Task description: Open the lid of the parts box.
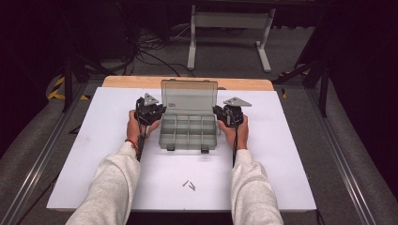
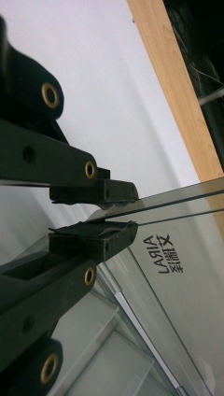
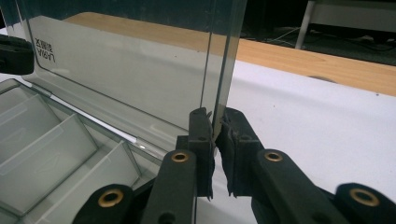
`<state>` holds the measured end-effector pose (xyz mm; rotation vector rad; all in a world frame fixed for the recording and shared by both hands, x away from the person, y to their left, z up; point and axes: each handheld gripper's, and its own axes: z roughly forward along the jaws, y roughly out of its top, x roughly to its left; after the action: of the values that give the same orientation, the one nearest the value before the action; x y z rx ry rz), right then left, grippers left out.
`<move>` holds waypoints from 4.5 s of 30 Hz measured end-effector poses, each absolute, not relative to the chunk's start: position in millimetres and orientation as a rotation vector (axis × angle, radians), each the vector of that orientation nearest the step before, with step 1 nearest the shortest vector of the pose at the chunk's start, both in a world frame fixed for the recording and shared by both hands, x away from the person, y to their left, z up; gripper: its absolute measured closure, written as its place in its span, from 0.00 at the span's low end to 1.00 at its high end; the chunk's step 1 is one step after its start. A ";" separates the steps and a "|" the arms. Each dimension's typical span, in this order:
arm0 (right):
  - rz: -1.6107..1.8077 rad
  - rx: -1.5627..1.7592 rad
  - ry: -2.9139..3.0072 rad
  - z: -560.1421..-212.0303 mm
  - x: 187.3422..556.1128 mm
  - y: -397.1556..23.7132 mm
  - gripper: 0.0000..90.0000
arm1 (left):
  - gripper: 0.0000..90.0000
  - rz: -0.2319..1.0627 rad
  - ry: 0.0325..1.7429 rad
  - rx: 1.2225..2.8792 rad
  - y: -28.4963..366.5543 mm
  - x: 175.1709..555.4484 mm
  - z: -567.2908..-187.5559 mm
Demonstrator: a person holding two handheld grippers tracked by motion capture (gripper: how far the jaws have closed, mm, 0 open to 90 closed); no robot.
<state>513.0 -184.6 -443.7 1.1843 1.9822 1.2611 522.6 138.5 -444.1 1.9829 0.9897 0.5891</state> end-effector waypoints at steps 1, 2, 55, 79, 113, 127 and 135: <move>1.254 1.187 1.984 -444.2 513.2 -184.3 0.92 | 0.88 0.582 0.991 1.990 138.1 522.8 -444.7; 1.248 1.191 1.988 -444.5 513.1 -184.0 0.92 | 0.87 0.582 0.989 1.993 138.1 523.0 -445.1; 1.162 1.180 2.015 -442.2 503.4 -191.2 0.81 | 0.76 0.640 0.942 2.006 148.6 512.8 -429.0; 1.186 0.896 2.100 -415.9 450.2 -198.1 0.79 | 0.69 0.707 0.608 2.052 168.7 454.6 -405.1; 1.242 0.723 2.125 -401.5 384.4 -199.9 0.42 | 0.29 0.752 0.493 2.017 194.0 390.0 -407.9; 1.231 0.745 2.095 -402.2 366.4 -207.1 0.20 | 0.12 0.702 0.507 1.998 208.5 367.1 -420.6; 1.224 0.741 2.097 -406.9 356.8 -208.7 0.19 | 0.07 0.641 0.520 1.982 219.4 356.8 -429.8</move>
<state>356.8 -208.7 -406.9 0.7409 2.0968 1.2241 356.8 219.4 -429.8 1.9820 0.5204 0.6408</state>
